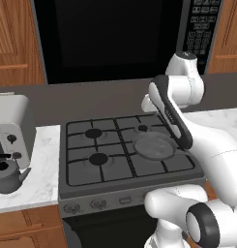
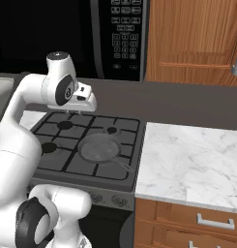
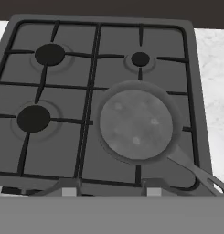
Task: Pick the kettle from the counter and place it on a stove burner. Then turn the burner on.
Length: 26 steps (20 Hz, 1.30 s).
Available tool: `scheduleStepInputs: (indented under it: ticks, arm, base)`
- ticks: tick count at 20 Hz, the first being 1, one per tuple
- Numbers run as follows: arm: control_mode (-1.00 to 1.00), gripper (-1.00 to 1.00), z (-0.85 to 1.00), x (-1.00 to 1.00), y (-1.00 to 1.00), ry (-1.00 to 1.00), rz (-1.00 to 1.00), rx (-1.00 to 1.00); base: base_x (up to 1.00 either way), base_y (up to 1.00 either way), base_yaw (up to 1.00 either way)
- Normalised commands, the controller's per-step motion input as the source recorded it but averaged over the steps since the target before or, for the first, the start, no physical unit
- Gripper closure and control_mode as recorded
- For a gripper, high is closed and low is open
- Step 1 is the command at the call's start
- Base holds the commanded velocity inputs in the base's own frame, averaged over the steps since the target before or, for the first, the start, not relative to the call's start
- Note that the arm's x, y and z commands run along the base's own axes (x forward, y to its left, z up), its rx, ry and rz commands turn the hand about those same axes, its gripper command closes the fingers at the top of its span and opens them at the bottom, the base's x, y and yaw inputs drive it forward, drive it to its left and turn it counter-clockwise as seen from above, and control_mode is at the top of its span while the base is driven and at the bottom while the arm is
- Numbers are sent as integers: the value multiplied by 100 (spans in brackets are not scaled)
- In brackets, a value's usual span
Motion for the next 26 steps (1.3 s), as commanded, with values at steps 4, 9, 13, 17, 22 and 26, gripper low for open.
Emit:
scheduleStepInputs:
  ticks: [4,9,13,17,22,26]
  arm:
    - [-100,-100,0,-12,0,0,0,0]
    - [-100,-100,0,-47,0,-2,0,0]
    - [-100,-100,-3,-57,2,0,0,0]
    - [-100,-100,-4,-45,10,0,0,0]
    - [-100,-100,-6,-39,17,0,0,0]
    - [-100,-100,-6,-34,15,1,0,0]
  base:
    - [0,0,0]
    - [0,0,0]
    - [0,0,0]
    - [0,0,0]
    - [0,0,0]
    - [0,0,0]
